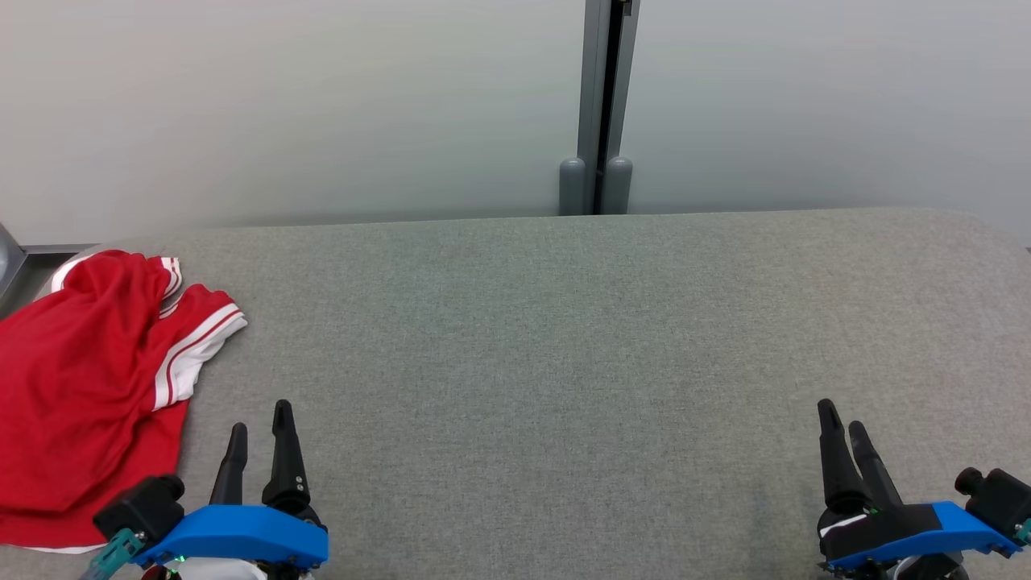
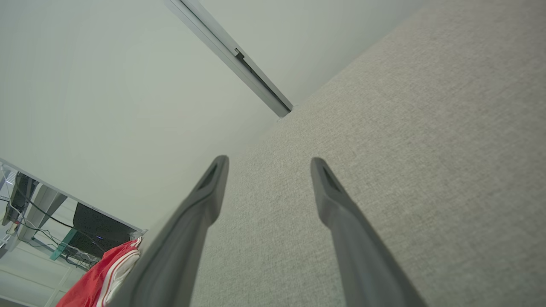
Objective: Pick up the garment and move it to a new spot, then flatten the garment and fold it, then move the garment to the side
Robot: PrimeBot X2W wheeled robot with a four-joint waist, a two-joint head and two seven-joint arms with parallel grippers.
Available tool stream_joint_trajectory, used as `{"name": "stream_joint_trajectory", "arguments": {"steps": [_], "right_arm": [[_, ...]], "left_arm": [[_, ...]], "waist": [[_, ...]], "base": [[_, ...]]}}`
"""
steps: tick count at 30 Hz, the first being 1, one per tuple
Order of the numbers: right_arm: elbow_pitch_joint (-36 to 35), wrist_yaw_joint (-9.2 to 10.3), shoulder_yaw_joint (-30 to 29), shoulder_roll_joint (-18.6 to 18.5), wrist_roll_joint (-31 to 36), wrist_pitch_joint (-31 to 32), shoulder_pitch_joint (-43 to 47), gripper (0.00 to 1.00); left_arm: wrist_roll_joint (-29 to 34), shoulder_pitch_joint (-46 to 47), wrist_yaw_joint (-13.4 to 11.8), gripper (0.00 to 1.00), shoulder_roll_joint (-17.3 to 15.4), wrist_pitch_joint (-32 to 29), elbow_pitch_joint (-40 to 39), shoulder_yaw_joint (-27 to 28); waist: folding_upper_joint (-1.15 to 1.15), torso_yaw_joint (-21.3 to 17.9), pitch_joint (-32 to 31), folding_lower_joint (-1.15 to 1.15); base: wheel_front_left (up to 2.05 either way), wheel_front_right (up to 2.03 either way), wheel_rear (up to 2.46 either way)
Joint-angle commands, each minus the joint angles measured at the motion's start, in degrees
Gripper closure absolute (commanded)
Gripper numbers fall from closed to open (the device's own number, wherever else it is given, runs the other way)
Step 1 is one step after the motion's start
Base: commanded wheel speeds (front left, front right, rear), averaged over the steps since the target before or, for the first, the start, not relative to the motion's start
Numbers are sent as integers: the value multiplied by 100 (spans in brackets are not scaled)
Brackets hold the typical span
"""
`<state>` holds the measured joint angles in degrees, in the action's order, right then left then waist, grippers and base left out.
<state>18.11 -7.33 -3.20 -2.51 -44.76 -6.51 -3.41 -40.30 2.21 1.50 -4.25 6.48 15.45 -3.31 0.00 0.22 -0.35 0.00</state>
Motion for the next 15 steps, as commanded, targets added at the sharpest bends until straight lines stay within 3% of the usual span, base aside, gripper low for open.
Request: {"name": "stream_joint_trajectory", "arguments": {"steps": [1,15], "right_arm": [[-34,-16,16,-42,135,-42,-53,0],[-72,-16,100,-46,1123,-265,-45,0]], "left_arm": [[152,43,-27,0,-52,48,-39,-42],[1025,0,-69,0,-87,268,23,-213]], "waist": [[0,0,2,0],[0,19,-7,0]], "base": [[0,0,0],[0,0,0]]}}
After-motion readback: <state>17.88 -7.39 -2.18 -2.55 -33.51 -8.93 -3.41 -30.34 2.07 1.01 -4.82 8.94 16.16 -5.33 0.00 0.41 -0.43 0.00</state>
